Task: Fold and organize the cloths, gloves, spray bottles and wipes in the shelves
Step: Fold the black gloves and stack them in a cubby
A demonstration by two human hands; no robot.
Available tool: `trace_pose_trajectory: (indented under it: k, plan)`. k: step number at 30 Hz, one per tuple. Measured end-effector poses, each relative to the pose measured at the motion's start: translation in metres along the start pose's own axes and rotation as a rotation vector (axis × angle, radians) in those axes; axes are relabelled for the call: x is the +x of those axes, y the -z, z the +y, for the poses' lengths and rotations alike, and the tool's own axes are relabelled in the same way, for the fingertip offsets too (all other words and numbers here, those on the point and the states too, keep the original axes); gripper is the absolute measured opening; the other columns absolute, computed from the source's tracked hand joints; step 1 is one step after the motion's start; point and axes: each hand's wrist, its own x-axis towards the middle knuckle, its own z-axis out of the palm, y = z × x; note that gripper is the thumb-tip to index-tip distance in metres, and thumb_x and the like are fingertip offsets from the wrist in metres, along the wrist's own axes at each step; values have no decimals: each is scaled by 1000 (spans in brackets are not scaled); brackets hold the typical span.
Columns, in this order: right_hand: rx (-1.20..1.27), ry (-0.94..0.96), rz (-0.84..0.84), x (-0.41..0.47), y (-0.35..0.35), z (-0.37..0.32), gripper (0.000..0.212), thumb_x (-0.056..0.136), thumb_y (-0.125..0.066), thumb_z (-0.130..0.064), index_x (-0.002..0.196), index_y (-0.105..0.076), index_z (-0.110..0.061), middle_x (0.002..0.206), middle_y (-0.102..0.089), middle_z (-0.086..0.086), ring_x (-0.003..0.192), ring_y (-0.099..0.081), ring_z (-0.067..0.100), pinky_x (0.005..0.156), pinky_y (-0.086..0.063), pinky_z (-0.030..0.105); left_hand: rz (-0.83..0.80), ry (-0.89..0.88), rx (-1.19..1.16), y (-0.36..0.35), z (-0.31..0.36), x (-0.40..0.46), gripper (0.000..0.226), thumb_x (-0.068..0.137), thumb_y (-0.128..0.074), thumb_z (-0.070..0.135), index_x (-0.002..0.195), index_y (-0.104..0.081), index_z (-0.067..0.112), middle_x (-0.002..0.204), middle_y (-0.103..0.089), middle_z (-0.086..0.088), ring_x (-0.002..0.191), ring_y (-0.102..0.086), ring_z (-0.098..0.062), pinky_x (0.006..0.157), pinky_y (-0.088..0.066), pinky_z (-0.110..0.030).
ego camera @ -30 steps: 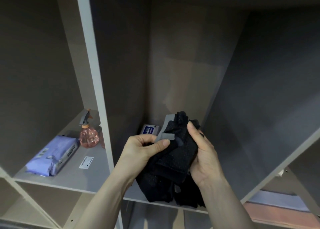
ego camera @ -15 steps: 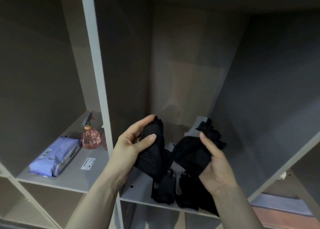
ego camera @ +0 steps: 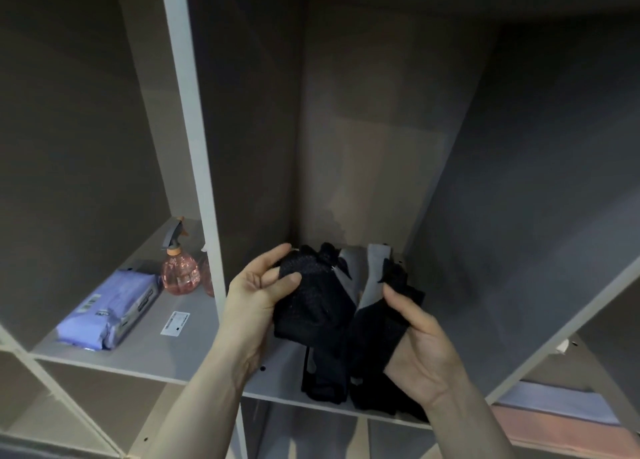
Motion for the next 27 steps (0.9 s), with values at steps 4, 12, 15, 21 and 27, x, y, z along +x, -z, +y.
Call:
trace_pose_trajectory:
  k: [4,12,15,21,27]
  plan:
    - [-203,45,80,3,-5,7,51,73,-80,-22,119,-67,-7,125,-63,18,118,-59,33,110,-36,51,-91,-88,93,-7,0,-2,61,84,-56,-10,135,-51,24,107,-72,-14,99,-69,-24,89,-55,-33]
    - [-316,227,157,7,-15,4,49,60,-88,-23,106,-74,-15,114,-70,13,108,-66,28,97,-49,44,-253,406,-108,-7,-2,-8,42,85,-63,30,121,-66,8,121,-66,-17,113,-63,-30,102,-46,-43]
    - [-420,231,238,7,-14,0,31,73,-81,-16,103,-74,-12,108,-72,15,101,-68,30,89,-53,43,-186,417,-121,-5,-9,-4,37,80,-66,16,115,-67,5,112,-69,-18,100,-68,-30,96,-51,-43]
    - [-599,334,578,10,0,-17,27,78,-77,-26,99,-70,-11,89,-75,8,84,-72,24,75,-56,34,-44,197,77,1,0,-1,22,92,-52,1,106,-67,10,96,-75,-12,84,-72,-23,73,-60,-34]
    - [-682,332,661,25,-15,14,11,86,-70,-18,79,-68,-9,84,-73,17,75,-70,27,71,-58,41,-140,98,438,-22,-10,-9,41,98,-39,-4,117,-64,22,100,-74,-3,94,-69,-17,81,-56,-29]
